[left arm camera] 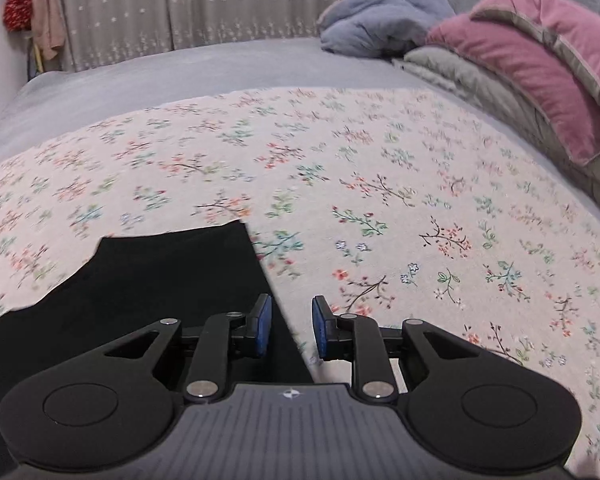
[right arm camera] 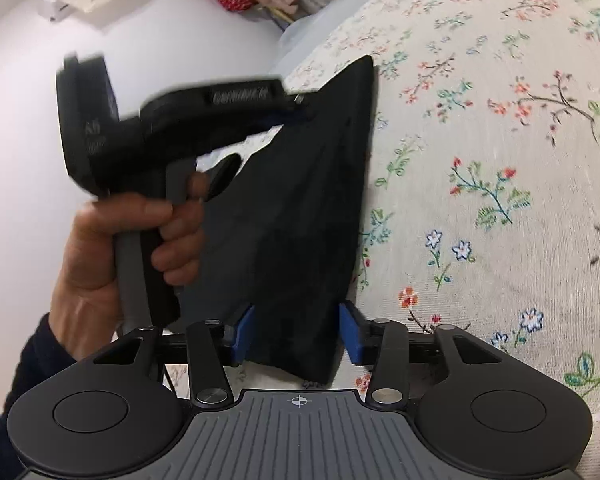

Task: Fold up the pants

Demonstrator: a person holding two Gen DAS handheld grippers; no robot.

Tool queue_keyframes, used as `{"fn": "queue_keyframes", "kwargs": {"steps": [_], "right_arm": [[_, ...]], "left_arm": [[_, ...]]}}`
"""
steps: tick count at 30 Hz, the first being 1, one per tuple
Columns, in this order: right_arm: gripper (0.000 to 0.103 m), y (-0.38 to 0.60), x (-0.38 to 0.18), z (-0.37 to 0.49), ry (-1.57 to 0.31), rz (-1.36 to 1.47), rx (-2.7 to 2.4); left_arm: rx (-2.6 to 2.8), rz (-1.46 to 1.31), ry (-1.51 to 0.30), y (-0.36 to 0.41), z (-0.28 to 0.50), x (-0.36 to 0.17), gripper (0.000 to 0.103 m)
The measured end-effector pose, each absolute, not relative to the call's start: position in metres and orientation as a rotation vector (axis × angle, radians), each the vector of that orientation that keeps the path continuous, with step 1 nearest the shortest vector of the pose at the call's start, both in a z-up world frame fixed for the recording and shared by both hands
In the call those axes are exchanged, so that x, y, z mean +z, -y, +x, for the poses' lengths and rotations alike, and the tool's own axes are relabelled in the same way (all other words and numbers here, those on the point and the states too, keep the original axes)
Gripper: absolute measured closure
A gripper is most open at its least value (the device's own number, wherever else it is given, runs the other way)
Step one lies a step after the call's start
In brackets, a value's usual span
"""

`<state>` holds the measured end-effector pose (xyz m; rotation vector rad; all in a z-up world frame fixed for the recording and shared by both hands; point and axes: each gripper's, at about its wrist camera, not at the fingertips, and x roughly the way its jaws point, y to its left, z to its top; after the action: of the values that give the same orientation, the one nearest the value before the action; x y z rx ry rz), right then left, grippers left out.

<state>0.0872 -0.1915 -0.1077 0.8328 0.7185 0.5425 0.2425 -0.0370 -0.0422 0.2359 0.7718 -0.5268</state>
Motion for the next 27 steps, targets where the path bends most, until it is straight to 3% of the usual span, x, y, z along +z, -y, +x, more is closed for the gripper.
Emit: {"fn": "queue_keyframes", "kwargs": {"steps": [1, 4, 9, 10, 11, 12, 13, 14, 16, 22, 27], "right_arm": [[0.065, 0.193, -0.108, 0.086, -0.717, 0.837, 0.538], [0.065, 0.193, -0.108, 0.085, -0.718, 0.851, 0.537], [0.068, 0.191, -0.108, 0.087, -0.716, 0.839, 0.538], [0.068, 0.19, -0.109, 0.087, -0.716, 0.844, 0.539], [0.069, 0.191, -0.108, 0.087, -0.719, 0.848, 0.54], [0.069, 0.191, -0.109, 0.088, -0.722, 0.855, 0.542], [0.077, 0.192, -0.109, 0.088, -0.726, 0.86, 0.544], [0.093, 0.193, -0.11, 0.089, -0.732, 0.855, 0.536], [0.103, 0.194, -0.114, 0.088, -0.753, 0.834, 0.505], [0.102, 0.209, -0.092, 0.08, -0.735, 0.785, 0.529], [0.102, 0.268, -0.059, 0.049, -0.678, 0.704, 0.491]], "left_arm": [[-0.508, 0.278, -0.774, 0.046, 0.244, -0.045, 0.062], [-0.361, 0.506, -0.757, 0.081, 0.251, -0.06, 0.039], [-0.16, 0.732, -0.727, 0.108, 0.266, -0.08, 0.038], [-0.142, 0.766, -0.718, 0.112, 0.267, -0.083, 0.043], [-0.128, 0.792, -0.715, 0.114, 0.268, -0.085, 0.068], [-0.121, 0.788, -0.734, 0.113, 0.271, -0.085, 0.079], [-0.116, 0.756, -0.758, 0.11, 0.273, -0.084, 0.083], [-0.11, 0.735, -0.762, 0.108, 0.274, -0.082, 0.086], [-0.1, 0.668, -0.768, 0.102, 0.276, -0.072, 0.087], [-0.159, 0.428, -0.737, 0.117, 0.268, -0.018, 0.087], [-0.277, 0.312, -0.693, 0.191, 0.245, 0.003, 0.087]]}}
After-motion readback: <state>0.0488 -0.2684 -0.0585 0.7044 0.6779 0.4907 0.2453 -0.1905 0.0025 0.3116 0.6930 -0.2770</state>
